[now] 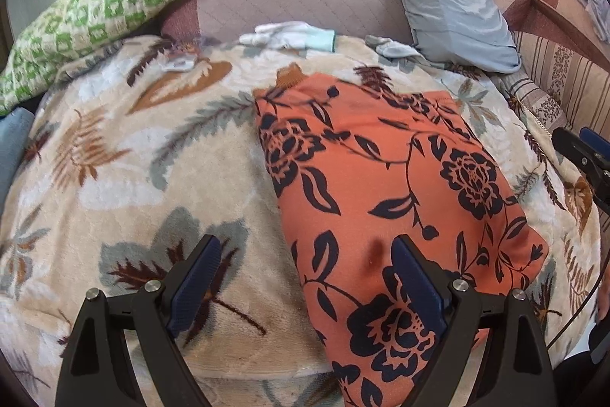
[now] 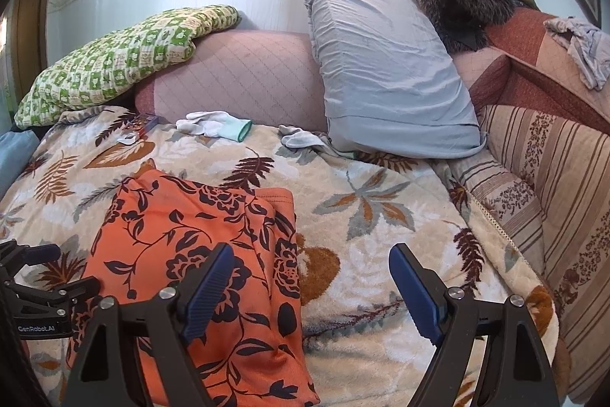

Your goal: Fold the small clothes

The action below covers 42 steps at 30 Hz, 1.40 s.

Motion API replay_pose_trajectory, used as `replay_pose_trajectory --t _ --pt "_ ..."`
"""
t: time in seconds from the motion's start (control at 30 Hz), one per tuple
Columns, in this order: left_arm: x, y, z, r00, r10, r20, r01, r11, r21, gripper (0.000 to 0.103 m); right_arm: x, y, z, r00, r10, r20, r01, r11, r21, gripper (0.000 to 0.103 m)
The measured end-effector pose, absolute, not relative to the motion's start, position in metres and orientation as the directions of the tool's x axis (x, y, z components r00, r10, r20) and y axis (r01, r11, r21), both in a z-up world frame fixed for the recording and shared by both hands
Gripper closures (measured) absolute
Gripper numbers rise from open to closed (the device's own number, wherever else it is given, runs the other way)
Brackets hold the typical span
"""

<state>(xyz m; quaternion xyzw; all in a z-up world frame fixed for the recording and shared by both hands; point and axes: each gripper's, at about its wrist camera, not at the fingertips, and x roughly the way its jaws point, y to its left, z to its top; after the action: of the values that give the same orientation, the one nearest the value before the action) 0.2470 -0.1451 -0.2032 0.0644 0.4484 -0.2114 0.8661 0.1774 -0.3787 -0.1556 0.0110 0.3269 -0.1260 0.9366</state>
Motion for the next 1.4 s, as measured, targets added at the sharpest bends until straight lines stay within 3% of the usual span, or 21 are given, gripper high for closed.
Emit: replay_pose_trajectory --t 0.5,1.13,1.27,1.4 --pt "0.231 -0.139 -0.168 0.663 -0.227 -0.714 0.401 0.912 0.083 0.012 0.184 -0.370 -0.166 0.746 -0.218 -0.630 0.227 0.972 -0.068 0.018" --pt "0.235 -0.113 -0.149 0.728 -0.159 -0.667 0.303 0.947 0.104 0.012 0.186 -0.375 -0.171 0.734 -0.193 -0.651 0.229 0.973 -0.030 0.018" --pt "0.247 -0.112 -0.169 0.616 -0.228 -0.754 0.352 0.936 0.005 0.012 0.197 -0.391 -0.186 0.687 -0.068 -0.724 0.202 0.974 0.099 0.018" --pt "0.261 -0.112 -0.197 0.451 -0.322 -0.832 0.377 0.914 -0.149 0.012 0.208 -0.432 -0.215 0.619 0.187 -0.763 0.202 0.901 0.384 0.017"
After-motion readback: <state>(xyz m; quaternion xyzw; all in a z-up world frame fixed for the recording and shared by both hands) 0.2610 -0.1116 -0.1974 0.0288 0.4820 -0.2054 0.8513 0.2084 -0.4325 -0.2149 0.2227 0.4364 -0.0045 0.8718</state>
